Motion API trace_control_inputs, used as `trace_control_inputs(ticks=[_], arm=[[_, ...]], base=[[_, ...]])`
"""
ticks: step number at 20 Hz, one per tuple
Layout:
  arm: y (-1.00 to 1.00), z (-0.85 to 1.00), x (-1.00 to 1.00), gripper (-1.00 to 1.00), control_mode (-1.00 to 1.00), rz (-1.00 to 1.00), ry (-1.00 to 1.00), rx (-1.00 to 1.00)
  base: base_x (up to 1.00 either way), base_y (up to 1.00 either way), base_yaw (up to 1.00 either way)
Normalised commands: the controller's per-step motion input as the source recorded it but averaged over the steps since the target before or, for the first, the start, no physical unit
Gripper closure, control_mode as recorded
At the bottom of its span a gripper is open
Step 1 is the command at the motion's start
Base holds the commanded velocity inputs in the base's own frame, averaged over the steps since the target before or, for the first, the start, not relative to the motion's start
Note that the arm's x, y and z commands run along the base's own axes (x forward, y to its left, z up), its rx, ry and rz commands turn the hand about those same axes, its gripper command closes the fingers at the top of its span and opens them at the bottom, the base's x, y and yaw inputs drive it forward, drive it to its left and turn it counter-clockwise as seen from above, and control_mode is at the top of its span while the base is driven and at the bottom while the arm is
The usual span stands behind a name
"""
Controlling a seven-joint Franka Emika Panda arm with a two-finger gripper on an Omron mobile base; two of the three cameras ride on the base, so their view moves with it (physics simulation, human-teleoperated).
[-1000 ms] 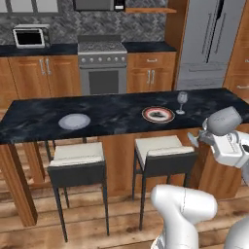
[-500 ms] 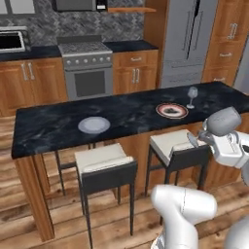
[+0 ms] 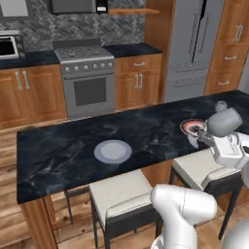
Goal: Retrieve the wine glasses from the counter and place one next to each plate.
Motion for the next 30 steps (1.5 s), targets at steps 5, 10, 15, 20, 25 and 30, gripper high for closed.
trace_control_inputs(ticks=[5,10,15,20,25,30], arm=[[0.00,0.00,0.00,1.00,1.00,0.00,0.00,0.00],[0.00,0.00,0.00,1.00,1.00,0.00,0.00,0.00],[0.00,0.00,0.00,1.00,1.00,0.00,0.00,0.00],[0.02,-0.11,0.40,1.00,-1.00,0.00,0.00,0.00],[0.09,-0.24,0.85,1.00,-1.00,-0.02,0.00,-0.05],[0.00,-0.31,0.69,1.00,-1.00,-0.03,0.00,-0.10]], base=[[0.61,0.11,0.09],[0.43,-0.12,0.40],[0.28,-0.03,0.35],[0.43,0.00,0.06],[0.00,0.00,0.00],[0.00,0.00,0.00]])
